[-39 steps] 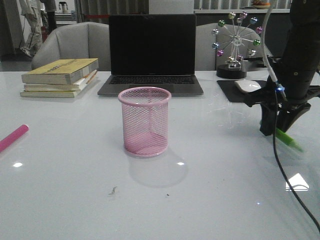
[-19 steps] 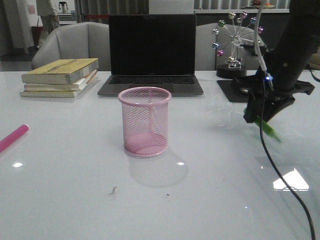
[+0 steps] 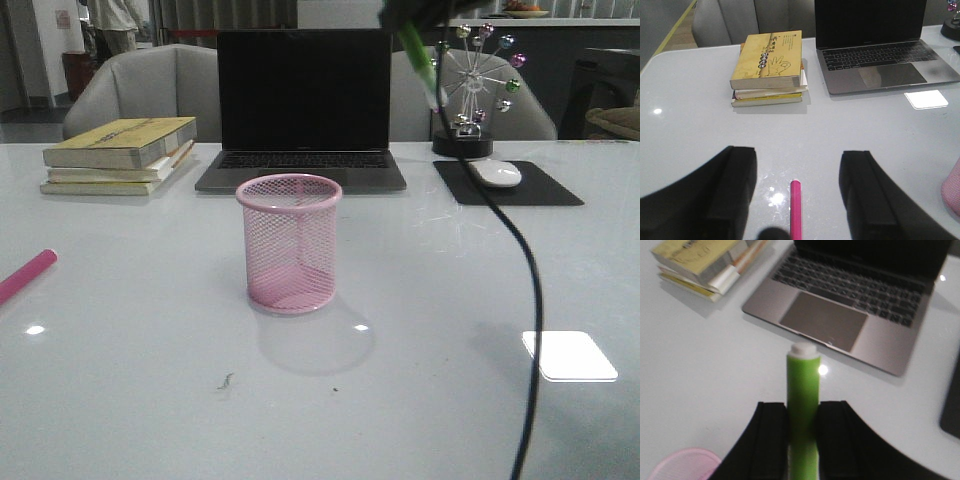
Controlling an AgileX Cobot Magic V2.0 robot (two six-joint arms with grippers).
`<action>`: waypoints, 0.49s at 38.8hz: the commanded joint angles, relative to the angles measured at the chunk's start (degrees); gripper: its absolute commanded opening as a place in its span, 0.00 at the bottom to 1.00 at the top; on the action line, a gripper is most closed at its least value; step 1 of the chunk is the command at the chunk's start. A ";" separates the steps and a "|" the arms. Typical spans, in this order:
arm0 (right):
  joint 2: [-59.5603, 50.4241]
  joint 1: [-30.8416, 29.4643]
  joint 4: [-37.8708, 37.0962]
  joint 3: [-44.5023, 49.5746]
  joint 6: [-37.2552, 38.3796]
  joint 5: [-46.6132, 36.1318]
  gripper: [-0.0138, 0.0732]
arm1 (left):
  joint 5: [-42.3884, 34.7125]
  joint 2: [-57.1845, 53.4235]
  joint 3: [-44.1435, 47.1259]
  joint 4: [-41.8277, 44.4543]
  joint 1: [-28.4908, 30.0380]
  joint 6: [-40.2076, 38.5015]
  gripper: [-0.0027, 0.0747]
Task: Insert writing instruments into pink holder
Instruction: 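Lift the green marker with the right gripper toward the pink holder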
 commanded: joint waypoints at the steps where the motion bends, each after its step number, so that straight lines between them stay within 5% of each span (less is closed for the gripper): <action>1: -3.80 4.23 1.23 -1.70 -1.35 -8.47 0.22 | -5.13 -0.55 -2.05 0.00 -0.20 -0.31 0.60; 19: -3.80 14.57 1.22 13.50 -3.22 -32.25 0.22 | -4.52 -0.55 -2.05 0.00 -0.20 -0.31 0.60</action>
